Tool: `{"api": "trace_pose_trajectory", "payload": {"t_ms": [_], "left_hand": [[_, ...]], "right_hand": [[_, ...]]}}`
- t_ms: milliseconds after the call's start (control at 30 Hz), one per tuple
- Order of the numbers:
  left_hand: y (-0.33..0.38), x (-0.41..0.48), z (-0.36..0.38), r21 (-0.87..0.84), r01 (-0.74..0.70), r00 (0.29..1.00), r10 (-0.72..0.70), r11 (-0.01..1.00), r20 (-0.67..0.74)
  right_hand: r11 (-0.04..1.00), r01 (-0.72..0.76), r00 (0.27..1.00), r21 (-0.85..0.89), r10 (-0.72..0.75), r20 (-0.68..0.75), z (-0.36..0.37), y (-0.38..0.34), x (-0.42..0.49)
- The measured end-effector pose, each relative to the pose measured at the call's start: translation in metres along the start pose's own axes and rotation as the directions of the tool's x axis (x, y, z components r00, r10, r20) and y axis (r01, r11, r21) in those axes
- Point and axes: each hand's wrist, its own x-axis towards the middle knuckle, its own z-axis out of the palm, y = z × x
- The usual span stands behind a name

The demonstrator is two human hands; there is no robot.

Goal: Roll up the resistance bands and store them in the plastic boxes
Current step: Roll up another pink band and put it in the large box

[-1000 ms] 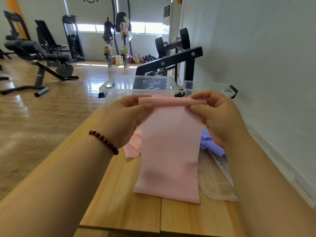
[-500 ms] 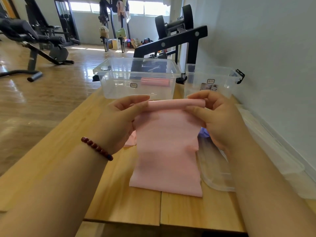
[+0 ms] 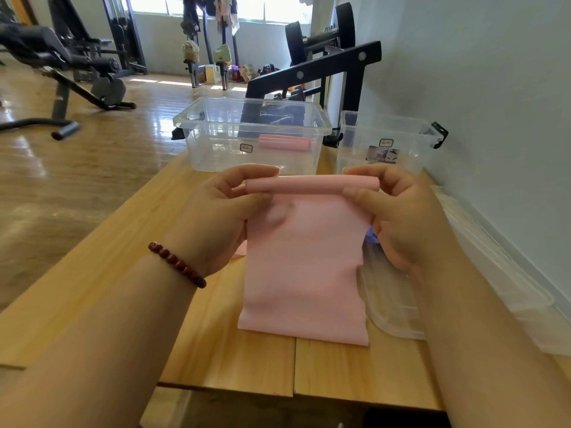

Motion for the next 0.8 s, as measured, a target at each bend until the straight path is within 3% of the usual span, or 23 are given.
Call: {"api": "trace_pose_trajectory", "payload": {"t_ms": [200, 400, 600, 800], "left_hand": [[0.004, -0.005, 0.0, -0.093, 0.043, 0.999, -0.044, 0.995, -0.008], [0.002, -0.006, 0.001, -0.074, -0.004, 1.0, 0.002, 0.997, -0.03], [0.002, -0.008, 0.0, -0.067, 0.034, 0.999, -0.035, 0.997, -0.011], [0.002, -0.01, 0.002, -0.019, 0.053, 0.998, -0.053, 0.998, -0.022]], "right_hand": [[0.986, 0.093, 0.995, -0.137, -0.089, 0.033, -0.001, -0.002, -0.006], [0.999, 0.014, 0.999, 0.042, -0.016, 0.045, 0.001, -0.002, -0.008], [0.999, 0.042, 0.999, 0.003, -0.042, -0.009, 0.002, -0.003, -0.009], [0.997, 0.076, 0.996, 0.006, -0.076, 0.044, 0.002, -0.006, -0.013]]}}
